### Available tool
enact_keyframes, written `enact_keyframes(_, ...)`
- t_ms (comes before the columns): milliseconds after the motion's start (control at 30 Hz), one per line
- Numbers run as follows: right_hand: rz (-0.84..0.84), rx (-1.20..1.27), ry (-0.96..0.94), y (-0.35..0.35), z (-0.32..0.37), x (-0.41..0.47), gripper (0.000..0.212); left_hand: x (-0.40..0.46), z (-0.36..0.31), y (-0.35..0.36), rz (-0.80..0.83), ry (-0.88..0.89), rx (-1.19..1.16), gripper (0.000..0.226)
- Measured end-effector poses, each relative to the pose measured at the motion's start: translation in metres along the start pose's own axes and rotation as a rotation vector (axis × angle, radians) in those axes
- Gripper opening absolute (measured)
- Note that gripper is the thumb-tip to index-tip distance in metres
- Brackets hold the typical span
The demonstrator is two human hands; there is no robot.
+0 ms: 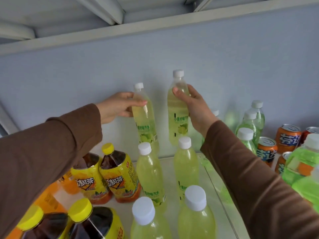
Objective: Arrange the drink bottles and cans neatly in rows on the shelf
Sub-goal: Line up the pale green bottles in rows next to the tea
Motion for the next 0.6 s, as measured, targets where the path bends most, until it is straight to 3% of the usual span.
enact_keyframes(200,-0.001,-0.031,0.003,0.004,0.049,0.015,0.052,-0.006,-0.038,-0.021,-0.05,0.049,-0.058,0.054)
enact_keyframes(600,-0.017,-0.093,0.06,0.006,0.066,0.013,0.047,-0.001,-0.061,-0.027,-0.079,0.016,-0.022,0.049)
Point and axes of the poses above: each hand's wrist, its own x-axis towards the middle knuckle, its own y-axis out of the palm, z = x × y, the point moved 4 cm from there along x, towards the middle knuckle, and after that the axes turned 8 degrees about x, right-handed, at the moved point
